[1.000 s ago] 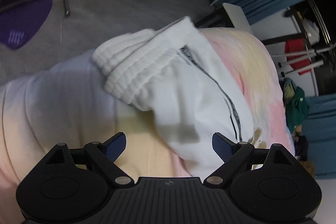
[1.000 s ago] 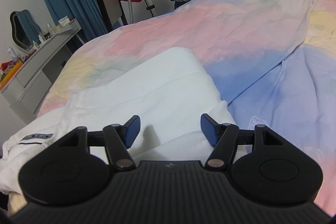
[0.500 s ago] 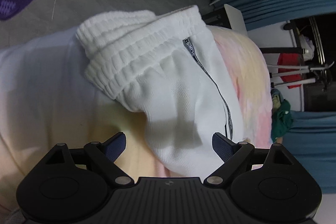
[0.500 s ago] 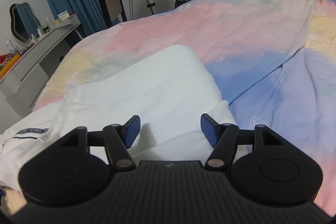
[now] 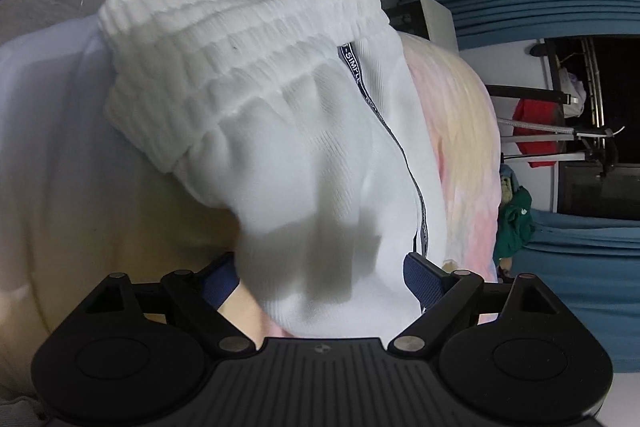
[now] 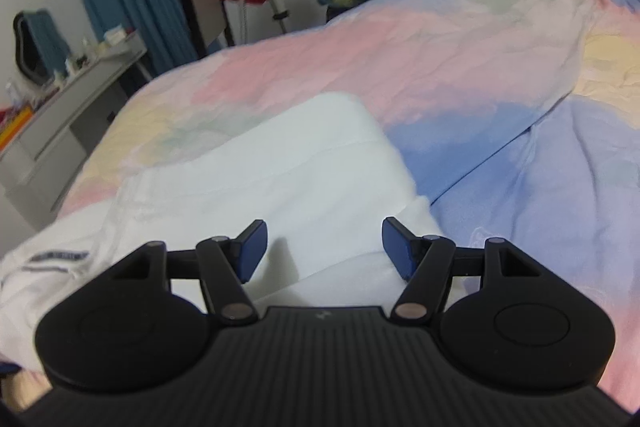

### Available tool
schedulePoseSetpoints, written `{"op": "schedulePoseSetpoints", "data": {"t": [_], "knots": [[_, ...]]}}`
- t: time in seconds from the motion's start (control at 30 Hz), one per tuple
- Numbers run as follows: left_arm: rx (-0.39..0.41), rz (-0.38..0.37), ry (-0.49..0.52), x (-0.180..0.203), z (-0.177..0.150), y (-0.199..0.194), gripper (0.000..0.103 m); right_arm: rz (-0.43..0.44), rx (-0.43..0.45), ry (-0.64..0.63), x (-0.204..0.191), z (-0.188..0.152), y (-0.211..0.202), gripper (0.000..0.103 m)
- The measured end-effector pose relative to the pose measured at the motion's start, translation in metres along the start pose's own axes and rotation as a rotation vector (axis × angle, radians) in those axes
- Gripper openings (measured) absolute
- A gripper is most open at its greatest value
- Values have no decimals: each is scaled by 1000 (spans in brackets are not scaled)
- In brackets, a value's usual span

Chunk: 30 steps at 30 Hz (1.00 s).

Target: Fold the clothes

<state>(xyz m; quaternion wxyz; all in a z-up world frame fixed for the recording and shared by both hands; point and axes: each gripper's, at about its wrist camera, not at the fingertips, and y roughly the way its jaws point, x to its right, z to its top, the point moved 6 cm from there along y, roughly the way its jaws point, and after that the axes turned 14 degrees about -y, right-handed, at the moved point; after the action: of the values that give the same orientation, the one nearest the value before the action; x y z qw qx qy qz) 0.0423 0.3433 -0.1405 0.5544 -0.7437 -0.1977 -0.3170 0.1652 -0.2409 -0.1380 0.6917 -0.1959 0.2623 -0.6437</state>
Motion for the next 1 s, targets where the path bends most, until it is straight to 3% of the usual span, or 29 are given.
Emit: {"op": "schedulePoseSetpoints", "data": {"t": [0.17,0.27,0.43,0.47,0.53,0.73,0.87,1.0], "knots": [[98,-4,-61,-1,12,10,79,-45,0,-15,4,-1,1,66],[157,1,-79,0,15,12,76,-153,-53,-118,3,-11,17,66],[275,33,0,13,18,4,43,-162,-31,-108,5,-9,10,66],[292,42,22,17,17,3,41,-161,-39,-110,6,-10,11,66],[334,60,78,26,15,-1,30,-154,-67,-118,4,-13,15,68],[560,108,304,69,-21,-19,20,-132,-77,-111,5,-12,13,68],[726,75,472,124,-64,-18,20,-71,-60,24,23,-9,2,66],[863,2,688,186,-131,-13,19,-67,-25,130,42,-3,-10,66]]}}
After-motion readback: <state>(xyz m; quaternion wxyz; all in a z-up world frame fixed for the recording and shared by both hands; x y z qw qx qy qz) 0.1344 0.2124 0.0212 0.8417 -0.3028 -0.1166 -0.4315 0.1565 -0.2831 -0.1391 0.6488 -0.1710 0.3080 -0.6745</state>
